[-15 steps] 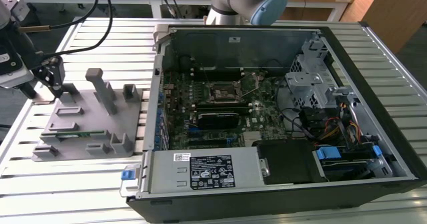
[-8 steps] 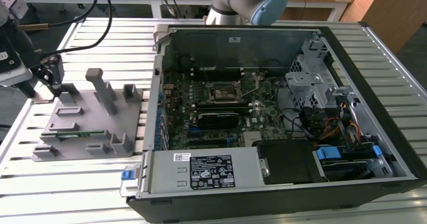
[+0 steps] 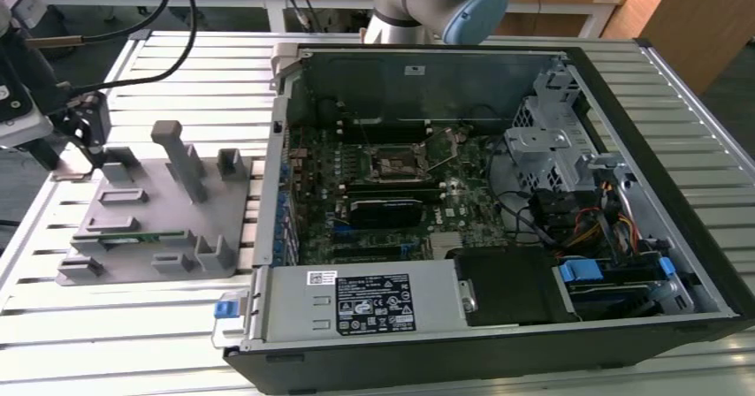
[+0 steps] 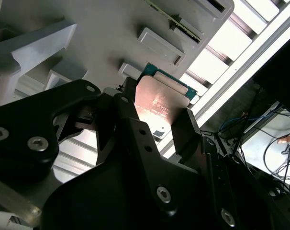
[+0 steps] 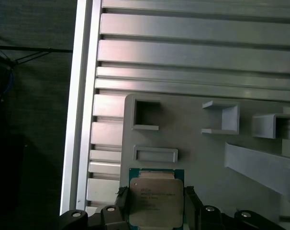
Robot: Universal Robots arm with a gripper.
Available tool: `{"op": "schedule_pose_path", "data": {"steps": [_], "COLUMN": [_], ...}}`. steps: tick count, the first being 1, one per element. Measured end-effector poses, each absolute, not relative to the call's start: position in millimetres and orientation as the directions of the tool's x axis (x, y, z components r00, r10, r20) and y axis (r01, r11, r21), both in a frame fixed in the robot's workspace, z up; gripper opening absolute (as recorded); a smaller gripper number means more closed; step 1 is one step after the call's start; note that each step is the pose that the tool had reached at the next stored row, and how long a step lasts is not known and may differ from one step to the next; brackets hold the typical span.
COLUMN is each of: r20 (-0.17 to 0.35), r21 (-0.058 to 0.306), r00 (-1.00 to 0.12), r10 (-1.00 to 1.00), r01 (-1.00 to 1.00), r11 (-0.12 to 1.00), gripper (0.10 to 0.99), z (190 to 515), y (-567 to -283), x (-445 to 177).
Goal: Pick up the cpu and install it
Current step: 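Pick up the cpu and move it towards the insertion slot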
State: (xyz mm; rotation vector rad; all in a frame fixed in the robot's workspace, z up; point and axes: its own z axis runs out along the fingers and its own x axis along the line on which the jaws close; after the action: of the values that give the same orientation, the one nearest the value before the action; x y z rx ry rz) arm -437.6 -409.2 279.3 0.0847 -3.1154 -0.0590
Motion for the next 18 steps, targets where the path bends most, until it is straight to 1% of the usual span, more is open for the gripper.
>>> {"op": "schedule_pose_path", "data": {"steps": [18], "r20": [0.023], "r21": [0.038], "r00": [-0.998], "r10": [-0.055], "r01": [-0.054], "r11": [0.998], "gripper": [0.541], "z": [313.3], "y": [-409.2], "x": [-437.6]}}
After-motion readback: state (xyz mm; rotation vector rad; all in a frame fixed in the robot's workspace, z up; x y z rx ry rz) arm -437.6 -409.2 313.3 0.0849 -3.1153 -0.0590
